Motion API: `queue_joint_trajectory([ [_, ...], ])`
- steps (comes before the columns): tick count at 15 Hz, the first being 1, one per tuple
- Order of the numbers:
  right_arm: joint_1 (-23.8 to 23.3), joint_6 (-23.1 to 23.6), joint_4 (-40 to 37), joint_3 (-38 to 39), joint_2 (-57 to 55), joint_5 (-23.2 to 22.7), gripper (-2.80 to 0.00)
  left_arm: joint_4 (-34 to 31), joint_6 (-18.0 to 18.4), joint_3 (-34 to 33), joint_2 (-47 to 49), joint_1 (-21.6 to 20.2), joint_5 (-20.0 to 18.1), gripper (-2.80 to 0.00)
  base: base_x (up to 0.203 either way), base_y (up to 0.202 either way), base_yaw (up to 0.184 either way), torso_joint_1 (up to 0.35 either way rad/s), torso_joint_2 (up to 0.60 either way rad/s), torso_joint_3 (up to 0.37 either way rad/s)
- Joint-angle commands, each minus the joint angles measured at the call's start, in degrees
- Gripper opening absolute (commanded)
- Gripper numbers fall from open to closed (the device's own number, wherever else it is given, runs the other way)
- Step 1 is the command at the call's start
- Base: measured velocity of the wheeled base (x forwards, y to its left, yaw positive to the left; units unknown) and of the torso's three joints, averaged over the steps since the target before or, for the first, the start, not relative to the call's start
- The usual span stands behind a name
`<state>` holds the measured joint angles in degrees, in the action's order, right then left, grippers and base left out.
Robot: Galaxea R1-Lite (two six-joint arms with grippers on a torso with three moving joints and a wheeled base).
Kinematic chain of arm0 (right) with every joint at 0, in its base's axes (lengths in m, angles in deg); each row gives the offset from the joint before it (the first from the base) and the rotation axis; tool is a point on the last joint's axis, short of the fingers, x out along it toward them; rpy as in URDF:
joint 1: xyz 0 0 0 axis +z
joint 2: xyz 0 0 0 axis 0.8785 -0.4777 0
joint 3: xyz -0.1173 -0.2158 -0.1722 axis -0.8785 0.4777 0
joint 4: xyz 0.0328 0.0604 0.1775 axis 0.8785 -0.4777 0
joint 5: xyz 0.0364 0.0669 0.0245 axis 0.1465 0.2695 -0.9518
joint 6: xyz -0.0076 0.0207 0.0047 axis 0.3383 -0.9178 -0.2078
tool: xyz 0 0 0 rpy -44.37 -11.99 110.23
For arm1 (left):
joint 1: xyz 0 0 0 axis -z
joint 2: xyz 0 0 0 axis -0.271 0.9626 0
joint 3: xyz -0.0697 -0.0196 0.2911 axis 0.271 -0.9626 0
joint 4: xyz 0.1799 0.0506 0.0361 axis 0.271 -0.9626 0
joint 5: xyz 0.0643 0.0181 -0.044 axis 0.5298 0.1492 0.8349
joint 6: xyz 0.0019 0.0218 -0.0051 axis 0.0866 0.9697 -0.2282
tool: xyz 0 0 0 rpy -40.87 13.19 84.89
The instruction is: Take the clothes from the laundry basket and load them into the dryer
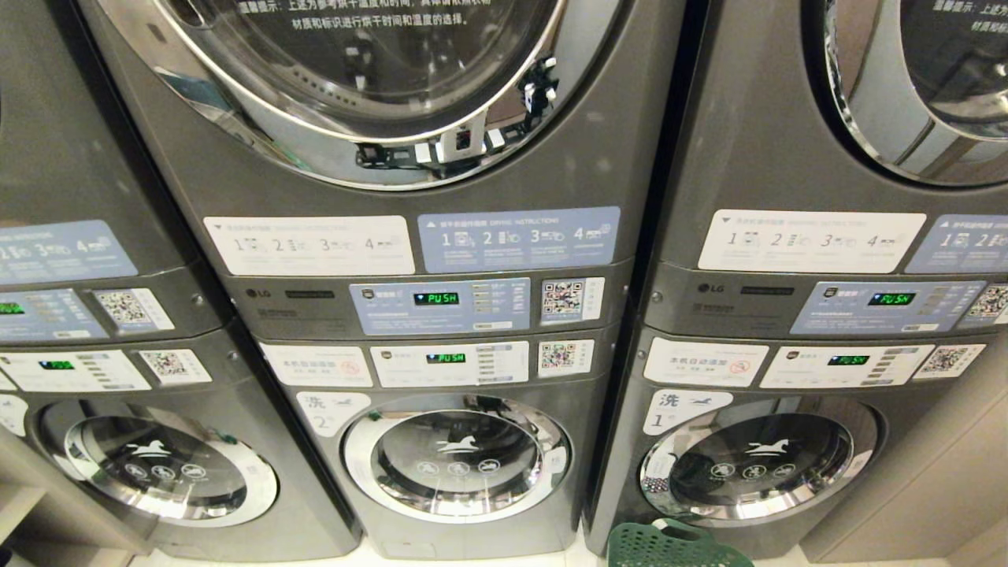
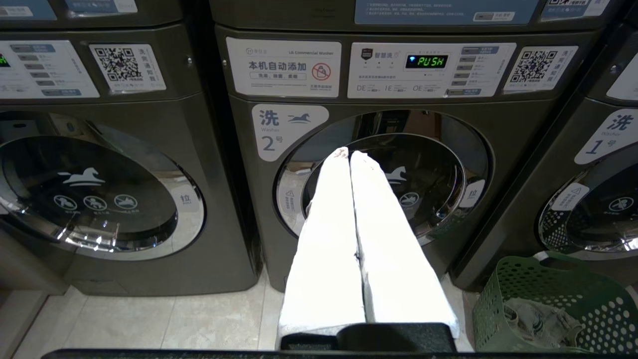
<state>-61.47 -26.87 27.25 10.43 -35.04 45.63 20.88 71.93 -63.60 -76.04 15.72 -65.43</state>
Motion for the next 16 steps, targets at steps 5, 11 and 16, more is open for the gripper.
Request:
queue_joint_trajectory([
  [5,0.00,0.15,0.00,0.00,0.00,-0.03,-2.80,-0.01,0.08,-0.09,0.09,0.00,0.01,-2.80,0.000,0.000,0.000,0.000,0.00,0.059],
  [11,0.00,0.06,-0.09,0.00,-0.04,0.15,-2.80,-0.07,0.27,-0.09,0.06,0.00,0.01,-2.80,0.048,0.000,-0.001,-0.003,0.00,0.005],
  [16,0.00,0.06,-0.09,0.00,-0.06,0.06,-2.80,-0.09,0.25,-0.05,0.03,0.00,0.01,-2.80,0.195,0.000,0.000,0.011,0.00,0.004],
])
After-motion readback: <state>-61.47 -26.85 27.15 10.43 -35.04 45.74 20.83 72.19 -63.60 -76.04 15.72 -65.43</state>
